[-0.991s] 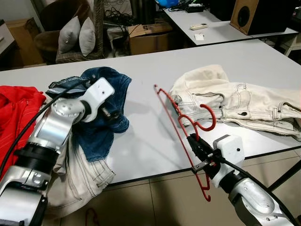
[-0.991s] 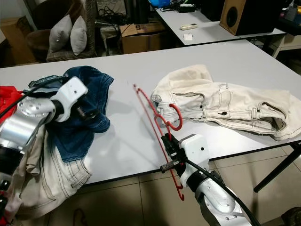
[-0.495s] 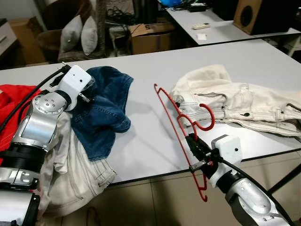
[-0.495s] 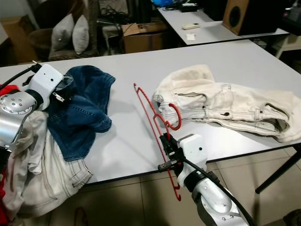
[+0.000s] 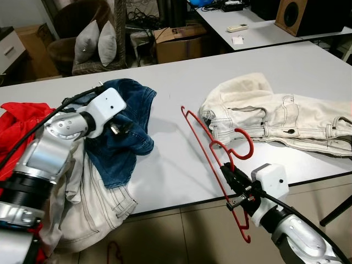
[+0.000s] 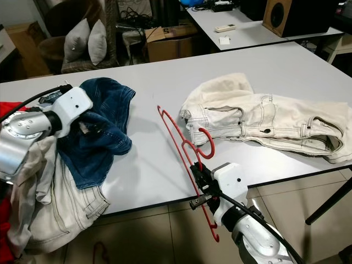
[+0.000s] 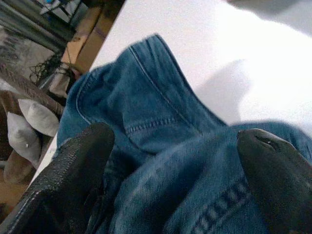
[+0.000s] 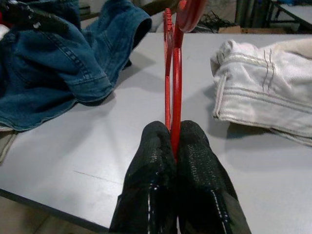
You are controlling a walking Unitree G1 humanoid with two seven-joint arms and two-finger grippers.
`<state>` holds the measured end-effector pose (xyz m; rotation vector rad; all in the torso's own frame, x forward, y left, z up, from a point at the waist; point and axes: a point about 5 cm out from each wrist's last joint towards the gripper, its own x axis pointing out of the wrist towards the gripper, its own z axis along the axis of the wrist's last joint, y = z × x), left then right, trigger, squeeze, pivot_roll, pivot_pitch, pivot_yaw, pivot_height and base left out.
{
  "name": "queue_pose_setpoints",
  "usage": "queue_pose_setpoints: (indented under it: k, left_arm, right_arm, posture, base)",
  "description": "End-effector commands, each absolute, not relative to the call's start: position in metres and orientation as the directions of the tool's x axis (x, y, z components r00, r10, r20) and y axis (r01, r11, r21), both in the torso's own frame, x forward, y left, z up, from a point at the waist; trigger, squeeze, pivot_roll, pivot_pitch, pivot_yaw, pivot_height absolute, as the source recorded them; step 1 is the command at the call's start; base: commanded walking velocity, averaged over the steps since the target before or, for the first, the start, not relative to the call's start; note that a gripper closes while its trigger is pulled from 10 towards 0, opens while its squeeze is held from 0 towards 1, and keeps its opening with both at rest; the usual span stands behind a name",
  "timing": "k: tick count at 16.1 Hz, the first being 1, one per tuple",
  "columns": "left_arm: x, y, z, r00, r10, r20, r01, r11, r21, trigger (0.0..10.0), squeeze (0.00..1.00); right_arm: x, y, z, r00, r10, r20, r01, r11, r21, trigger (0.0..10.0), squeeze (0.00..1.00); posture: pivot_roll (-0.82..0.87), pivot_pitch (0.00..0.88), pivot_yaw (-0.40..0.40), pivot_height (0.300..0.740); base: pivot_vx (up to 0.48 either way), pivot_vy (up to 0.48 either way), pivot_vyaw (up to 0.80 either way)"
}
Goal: Hang hanger
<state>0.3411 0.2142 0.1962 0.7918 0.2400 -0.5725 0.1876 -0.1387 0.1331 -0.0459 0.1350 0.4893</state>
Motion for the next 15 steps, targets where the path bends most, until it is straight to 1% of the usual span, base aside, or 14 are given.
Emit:
queue_pose_setpoints:
  k: [1, 2, 4, 5, 6, 7, 8, 9, 10, 15]
  left_arm:
    - [0.336, 0.219, 0.187, 0.790, -0.385, -0.477, 0.613, 0.519, 0.595, 10.0, 0.00]
    - [0.330, 0.221, 0.175, 0.740, -0.382, -0.554, 0.672, 0.455, 0.584, 10.0, 0.00]
    - [0.328, 0.220, 0.168, 0.715, -0.387, -0.582, 0.698, 0.453, 0.555, 10.0, 0.00]
    - [0.327, 0.220, 0.166, 0.704, -0.388, -0.595, 0.708, 0.450, 0.544, 7.2, 0.00]
    - [0.326, 0.220, 0.163, 0.692, -0.385, -0.611, 0.719, 0.445, 0.534, 4.7, 0.00]
    - [0.326, 0.220, 0.162, 0.686, -0.382, -0.619, 0.724, 0.433, 0.536, 4.1, 0.00]
    - [0.327, 0.222, 0.160, 0.699, -0.366, -0.614, 0.712, 0.431, 0.554, 3.0, 0.00]
    - [0.329, 0.222, 0.159, 0.707, -0.359, -0.610, 0.705, 0.432, 0.563, 3.0, 0.00]
    - [0.331, 0.218, 0.158, 0.713, -0.367, -0.598, 0.699, 0.441, 0.563, 0.0, 0.00]
    - [0.332, 0.216, 0.155, 0.727, -0.367, -0.580, 0.684, 0.461, 0.565, 0.0, 0.00]
  right_arm:
    - [0.185, -0.138, 0.136, 0.869, 0.479, -0.127, -0.484, 0.875, -0.011, 10.0, 0.00]
    - [0.184, -0.135, 0.135, 0.857, 0.497, -0.136, -0.503, 0.864, -0.008, 10.0, 0.00]
    - [0.182, -0.132, 0.134, 0.839, 0.524, -0.146, -0.531, 0.848, -0.005, 10.0, 0.00]
    - [0.180, -0.130, 0.134, 0.821, 0.548, -0.157, -0.556, 0.831, -0.008, 10.0, 0.00]
    - [0.178, -0.131, 0.133, 0.802, 0.571, -0.176, -0.583, 0.812, -0.020, 10.0, 0.00]
    - [0.176, -0.133, 0.134, 0.790, 0.585, -0.181, -0.599, 0.801, -0.026, 10.0, 0.00]
    - [0.176, -0.135, 0.135, 0.784, 0.591, -0.192, -0.607, 0.793, -0.039, 10.0, 0.00]
    - [0.176, -0.136, 0.135, 0.779, 0.595, -0.200, -0.614, 0.788, -0.050, 10.0, 0.00]
    - [0.176, -0.138, 0.134, 0.778, 0.592, -0.209, -0.615, 0.786, -0.062, 10.0, 0.00]
    - [0.175, -0.139, 0.132, 0.770, 0.597, -0.227, -0.624, 0.778, -0.072, 10.0, 0.00]
  posture:
    - [0.03, 0.003, 0.140, 0.740]
    - [0.03, 0.001, 0.140, 0.740]
    - [0.03, 0.000, 0.140, 0.740]
    - [0.03, 0.000, 0.138, 0.740]
    - [0.03, 0.000, 0.138, 0.740]
    - [0.03, 0.000, 0.136, 0.740]
    - [0.03, 0.000, 0.134, 0.740]
    - [0.03, 0.000, 0.134, 0.740]
    - [0.02, 0.000, 0.134, 0.740]
    - [0.02, 0.000, 0.130, 0.740]
  base:
    - [0.000, 0.000, 0.00]
    - [0.000, 0.000, 0.00]
    - [0.000, 0.000, 0.00]
    - [0.000, 0.000, 0.00]
    - [0.000, 0.000, 0.00]
    - [0.000, 0.000, 0.00]
    - [0.000, 0.000, 0.00]
    - [0.000, 0.000, 0.00]
    - [0.000, 0.000, 0.00]
    - [0.000, 0.000, 0.00]
